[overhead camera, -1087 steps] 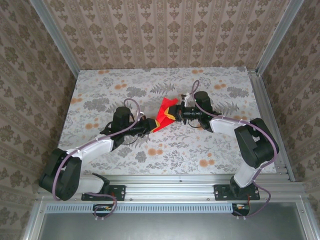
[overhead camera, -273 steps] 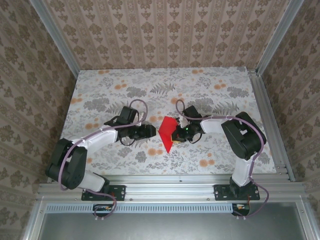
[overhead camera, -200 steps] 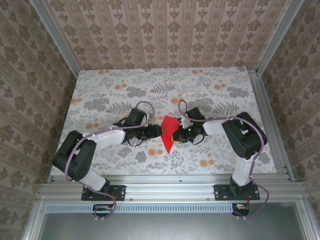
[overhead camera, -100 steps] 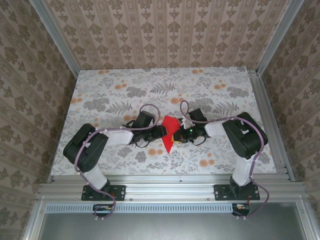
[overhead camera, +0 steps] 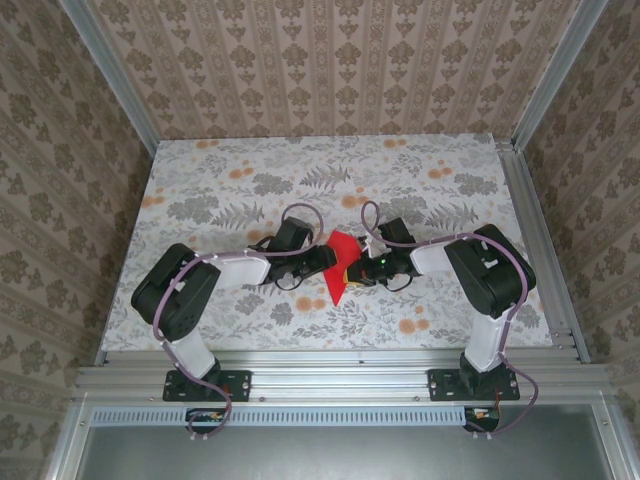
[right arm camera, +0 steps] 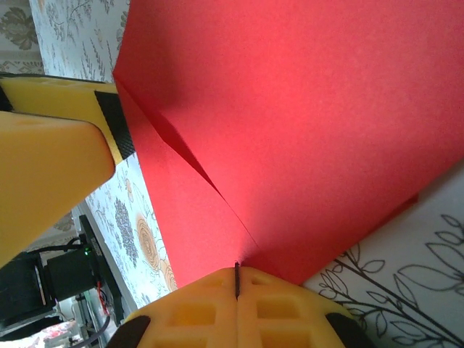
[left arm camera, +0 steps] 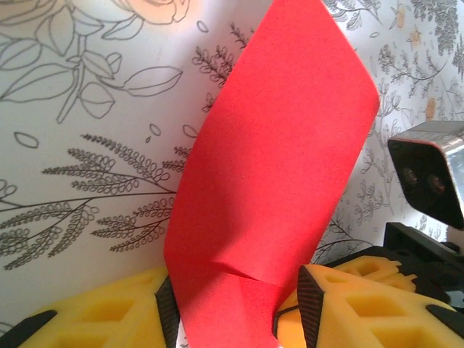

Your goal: Fold a paper plane with a square sheet of paper (pick it up from the middle)

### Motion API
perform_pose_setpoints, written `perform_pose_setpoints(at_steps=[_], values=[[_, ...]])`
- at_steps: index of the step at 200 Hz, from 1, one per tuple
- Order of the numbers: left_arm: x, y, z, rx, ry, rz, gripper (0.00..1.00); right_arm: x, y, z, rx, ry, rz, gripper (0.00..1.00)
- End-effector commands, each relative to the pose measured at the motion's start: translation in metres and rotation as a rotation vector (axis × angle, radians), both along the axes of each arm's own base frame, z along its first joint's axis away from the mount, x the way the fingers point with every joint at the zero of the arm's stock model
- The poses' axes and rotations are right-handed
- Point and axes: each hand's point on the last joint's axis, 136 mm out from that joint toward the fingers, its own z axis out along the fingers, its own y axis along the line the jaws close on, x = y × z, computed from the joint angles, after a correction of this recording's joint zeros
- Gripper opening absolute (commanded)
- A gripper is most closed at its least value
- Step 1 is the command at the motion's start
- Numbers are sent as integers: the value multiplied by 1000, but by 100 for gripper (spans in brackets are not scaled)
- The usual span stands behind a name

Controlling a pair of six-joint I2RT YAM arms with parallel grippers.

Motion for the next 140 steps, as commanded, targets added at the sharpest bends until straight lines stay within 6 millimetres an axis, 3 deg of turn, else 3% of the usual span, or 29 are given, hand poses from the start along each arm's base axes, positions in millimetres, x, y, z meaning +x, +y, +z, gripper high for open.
perform_pose_setpoints(at_steps=[1, 54, 140], values=[[4, -4, 10, 10, -33, -15, 46, -20, -25, -43, -138, 117, -46, 0], [-2, 1, 10, 42, -28, -41, 38, -14, -25, -36, -128, 104, -52, 0], [-14, 8, 3, 101, -21, -95, 14, -3, -21, -22, -109, 73, -62, 0]])
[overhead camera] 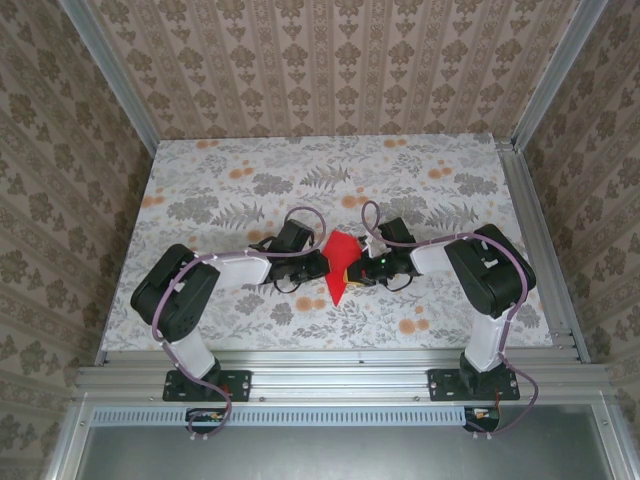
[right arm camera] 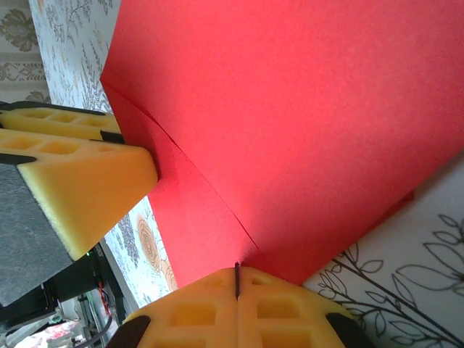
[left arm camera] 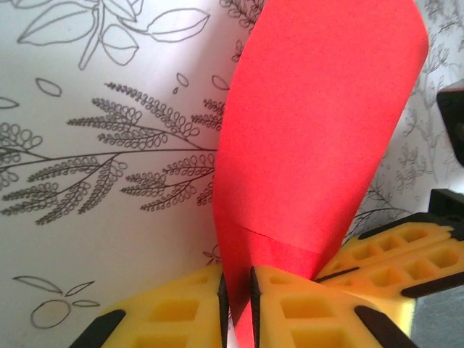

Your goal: Fold a paper plane with a square sheet of paper (pick it up from the middle)

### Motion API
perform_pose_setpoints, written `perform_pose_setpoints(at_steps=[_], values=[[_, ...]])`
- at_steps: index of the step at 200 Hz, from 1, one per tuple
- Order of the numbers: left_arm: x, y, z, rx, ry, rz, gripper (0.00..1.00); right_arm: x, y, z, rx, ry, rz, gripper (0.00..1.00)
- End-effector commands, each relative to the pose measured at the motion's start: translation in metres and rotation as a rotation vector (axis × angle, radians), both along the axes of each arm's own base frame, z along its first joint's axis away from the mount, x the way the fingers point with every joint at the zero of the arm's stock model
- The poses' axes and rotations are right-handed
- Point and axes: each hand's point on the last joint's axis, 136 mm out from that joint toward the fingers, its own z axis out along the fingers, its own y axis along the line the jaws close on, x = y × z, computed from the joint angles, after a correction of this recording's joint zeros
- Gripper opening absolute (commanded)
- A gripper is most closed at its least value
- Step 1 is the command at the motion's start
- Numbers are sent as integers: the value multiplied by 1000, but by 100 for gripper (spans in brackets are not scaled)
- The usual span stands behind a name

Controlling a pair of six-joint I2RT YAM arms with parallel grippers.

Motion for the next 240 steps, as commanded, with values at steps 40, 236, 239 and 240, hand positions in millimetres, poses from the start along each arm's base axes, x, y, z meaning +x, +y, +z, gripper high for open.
perform_pose_setpoints(at_steps=[40, 236, 239, 240], values=[[2, 0, 13, 41, -52, -54, 10, -1, -19, -15, -99, 54, -54, 0], [5, -26, 29, 17, -73, -148, 6, -6, -19, -24, -147, 66, -33, 5], [5, -27, 29, 16, -73, -150, 6, -6, -19, -25, -150, 67, -34, 5], [5, -27, 29, 15, -72, -151, 6, -6, -20, -25, -151, 68, -35, 5]])
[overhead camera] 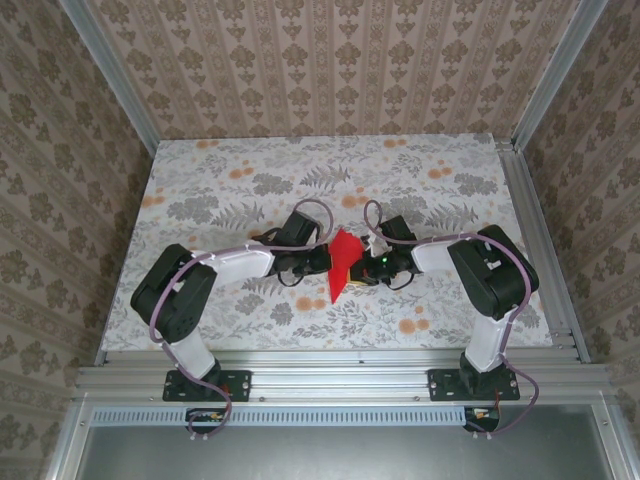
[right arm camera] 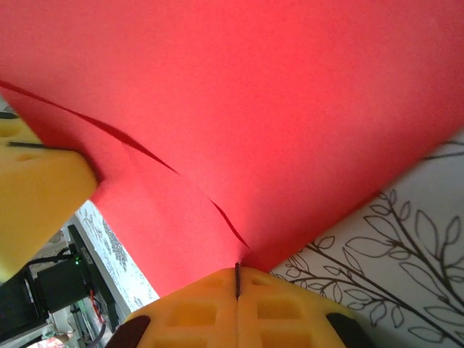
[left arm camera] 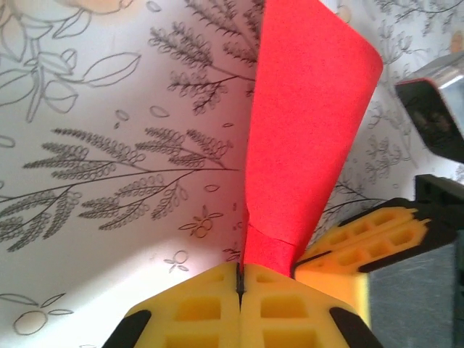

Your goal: Fold a paper plane with a square sheet of paper (pick it up from the middle)

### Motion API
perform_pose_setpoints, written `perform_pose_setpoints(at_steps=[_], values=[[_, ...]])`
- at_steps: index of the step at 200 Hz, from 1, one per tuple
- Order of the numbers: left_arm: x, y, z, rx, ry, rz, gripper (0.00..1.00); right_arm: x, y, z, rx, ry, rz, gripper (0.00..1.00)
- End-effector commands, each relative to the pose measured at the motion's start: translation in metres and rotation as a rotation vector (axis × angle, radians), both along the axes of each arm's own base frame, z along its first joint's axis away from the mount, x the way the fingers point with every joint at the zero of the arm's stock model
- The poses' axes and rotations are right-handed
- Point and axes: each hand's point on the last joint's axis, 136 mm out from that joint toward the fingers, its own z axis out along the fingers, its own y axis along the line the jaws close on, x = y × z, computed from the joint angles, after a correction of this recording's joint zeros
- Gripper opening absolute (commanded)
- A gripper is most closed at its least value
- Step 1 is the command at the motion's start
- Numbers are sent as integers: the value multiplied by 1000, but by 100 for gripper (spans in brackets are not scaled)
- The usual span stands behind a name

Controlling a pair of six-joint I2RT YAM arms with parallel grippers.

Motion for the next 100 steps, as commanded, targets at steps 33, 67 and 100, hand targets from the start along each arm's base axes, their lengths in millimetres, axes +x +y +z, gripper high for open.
perform_pose_setpoints(at_steps=[33, 67, 100], values=[[-2, -19, 6, -15, -4, -74, 6, -6, -13, -24, -105, 36, -14, 5], [-4, -17, 2, 23, -4, -86, 6, -4, -13, -22, -103, 31, -24, 5], [-6, -20, 3, 15, -2, -92, 6, -2, -12, -22, -97, 32, -36, 5]])
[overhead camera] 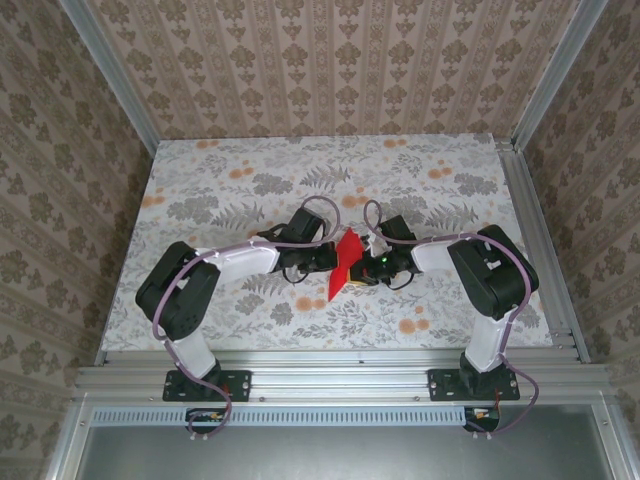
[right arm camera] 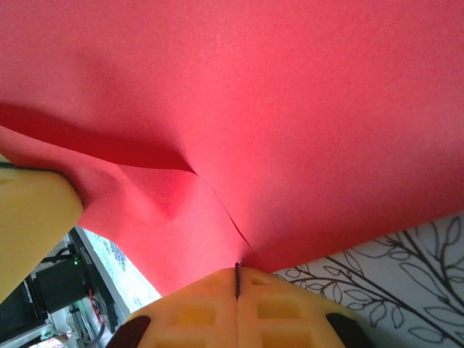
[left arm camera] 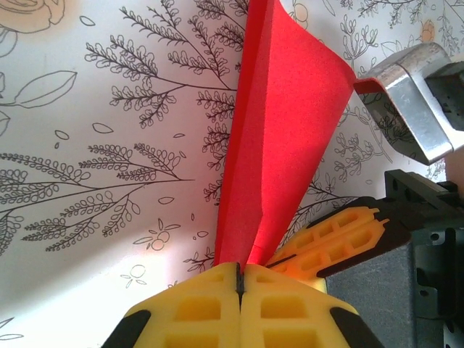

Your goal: Fold a paper plane with a square sheet of paper (pick it up from the middle)

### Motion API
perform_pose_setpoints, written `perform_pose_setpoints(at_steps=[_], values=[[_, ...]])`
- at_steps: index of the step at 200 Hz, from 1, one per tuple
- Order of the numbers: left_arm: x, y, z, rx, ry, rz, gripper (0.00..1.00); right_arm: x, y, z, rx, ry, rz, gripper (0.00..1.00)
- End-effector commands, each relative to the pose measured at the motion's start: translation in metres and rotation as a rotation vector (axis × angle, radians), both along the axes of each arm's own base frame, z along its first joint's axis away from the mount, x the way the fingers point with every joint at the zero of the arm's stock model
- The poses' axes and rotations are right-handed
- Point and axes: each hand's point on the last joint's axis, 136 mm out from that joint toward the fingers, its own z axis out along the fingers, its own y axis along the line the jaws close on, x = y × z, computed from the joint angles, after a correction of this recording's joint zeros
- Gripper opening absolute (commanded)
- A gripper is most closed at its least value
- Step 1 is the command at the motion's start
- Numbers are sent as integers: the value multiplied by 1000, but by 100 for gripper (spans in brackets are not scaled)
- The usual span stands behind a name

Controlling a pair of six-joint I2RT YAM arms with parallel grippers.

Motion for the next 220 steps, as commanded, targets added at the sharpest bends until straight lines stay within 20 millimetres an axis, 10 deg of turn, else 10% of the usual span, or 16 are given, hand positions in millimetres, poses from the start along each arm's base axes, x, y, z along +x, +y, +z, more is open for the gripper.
perform_pose_setpoints(at_steps=[1, 220], values=[[-4, -6, -2, 10, 3, -36, 6, -2, -11, -21, -92, 32, -35, 5], [-13, -23, 4, -113, 20, -4, 7, 8, -23, -23, -47, 44, -141, 4]])
